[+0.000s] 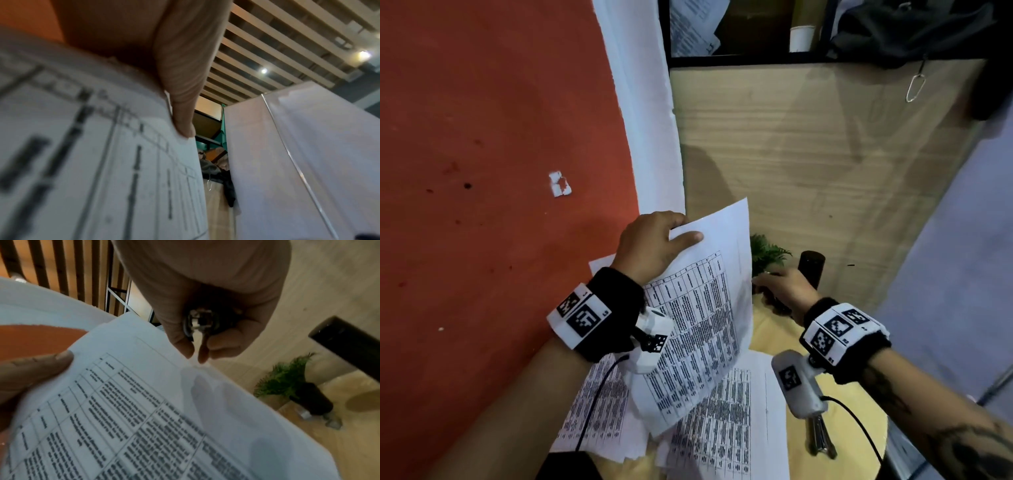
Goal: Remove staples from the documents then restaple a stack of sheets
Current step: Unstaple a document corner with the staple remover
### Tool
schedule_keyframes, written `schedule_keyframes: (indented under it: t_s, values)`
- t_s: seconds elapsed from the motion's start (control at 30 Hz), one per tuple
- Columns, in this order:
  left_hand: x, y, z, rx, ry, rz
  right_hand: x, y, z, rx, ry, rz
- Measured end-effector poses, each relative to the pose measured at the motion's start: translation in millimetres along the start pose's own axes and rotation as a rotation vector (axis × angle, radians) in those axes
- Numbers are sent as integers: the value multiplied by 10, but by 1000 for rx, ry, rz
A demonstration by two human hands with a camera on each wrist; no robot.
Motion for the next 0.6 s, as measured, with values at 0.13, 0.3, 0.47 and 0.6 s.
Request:
schedule_keyframes:
  t_s: [0.13, 0.3, 0.47, 0.6]
  values:
    - [14, -63, -47, -79, 3, 40, -22, 70, -194, -34, -120, -56]
    - [43, -169, 38, -52, 98, 191, 47, 324, -367, -137, -188, -205]
    - [106, -321, 175, -107, 157, 308, 117, 460, -470, -195, -204, -210]
    - [109, -562, -72, -165, 17, 217, 76, 318, -610, -186, -241, -129]
Point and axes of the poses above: each hand's wrist, its own x-axis away from the middle knuckle, its own y-axis out of the palm, z = x × y, the point moved 8 cm from there along -x, towards the middle knuckle, and after that the axes turned 2 degrees about z, right-handed, at the moved point
